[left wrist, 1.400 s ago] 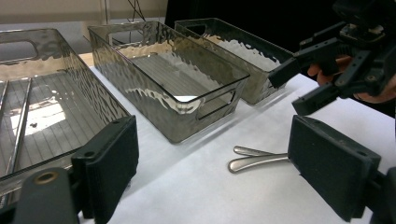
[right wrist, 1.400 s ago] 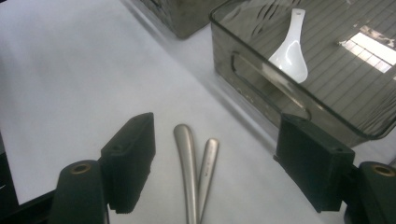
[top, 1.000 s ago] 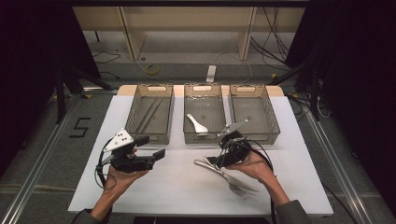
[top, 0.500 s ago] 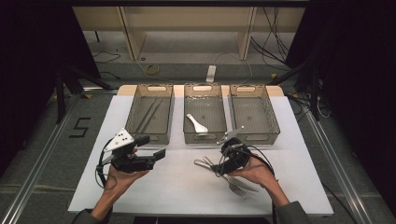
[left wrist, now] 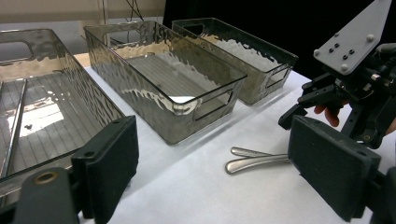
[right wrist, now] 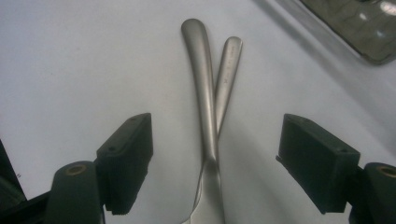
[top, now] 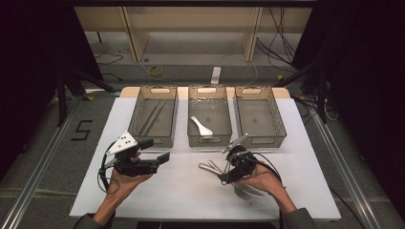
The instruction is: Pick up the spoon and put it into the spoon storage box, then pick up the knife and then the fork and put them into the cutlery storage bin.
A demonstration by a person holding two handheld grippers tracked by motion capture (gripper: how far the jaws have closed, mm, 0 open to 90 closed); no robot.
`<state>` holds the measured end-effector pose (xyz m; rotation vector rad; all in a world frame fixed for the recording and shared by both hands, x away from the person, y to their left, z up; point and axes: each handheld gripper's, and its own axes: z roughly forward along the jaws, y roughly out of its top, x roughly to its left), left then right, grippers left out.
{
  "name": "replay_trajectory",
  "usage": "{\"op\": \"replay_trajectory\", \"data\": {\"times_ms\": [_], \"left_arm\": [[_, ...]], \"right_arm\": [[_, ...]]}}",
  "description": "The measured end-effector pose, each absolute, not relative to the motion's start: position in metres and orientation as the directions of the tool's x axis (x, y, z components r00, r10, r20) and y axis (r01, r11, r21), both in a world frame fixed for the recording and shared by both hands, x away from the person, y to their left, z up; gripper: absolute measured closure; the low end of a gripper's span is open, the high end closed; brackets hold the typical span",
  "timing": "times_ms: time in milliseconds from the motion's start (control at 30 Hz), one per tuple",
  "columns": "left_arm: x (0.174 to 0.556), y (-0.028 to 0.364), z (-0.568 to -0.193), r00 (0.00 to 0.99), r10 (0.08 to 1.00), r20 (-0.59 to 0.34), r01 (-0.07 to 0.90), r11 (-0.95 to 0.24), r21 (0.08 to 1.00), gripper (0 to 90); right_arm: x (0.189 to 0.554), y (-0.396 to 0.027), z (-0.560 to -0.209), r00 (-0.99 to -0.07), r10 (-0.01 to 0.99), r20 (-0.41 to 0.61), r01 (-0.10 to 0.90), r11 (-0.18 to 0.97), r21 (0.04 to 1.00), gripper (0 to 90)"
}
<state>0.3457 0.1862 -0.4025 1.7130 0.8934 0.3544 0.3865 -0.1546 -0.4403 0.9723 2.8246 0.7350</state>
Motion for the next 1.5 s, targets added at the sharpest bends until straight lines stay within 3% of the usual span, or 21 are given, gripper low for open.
{"op": "replay_trajectory", "data": {"times_ms": [367, 1500], "left_arm": [[0.346, 0.186, -0.403, 0.666, 0.718, -0.203, 0.384, -0.097, 0.918, 16.0], [0.344, 0.187, -0.404, 0.673, 0.714, -0.191, 0.379, -0.112, 0.919, 16.0]], "right_arm": [[0.384, -0.155, -0.445, -0.797, 0.596, 0.092, 0.573, 0.700, 0.426, 28.4], [0.389, -0.153, -0.461, -0.809, 0.581, 0.088, 0.570, 0.740, 0.357, 62.0]]}}
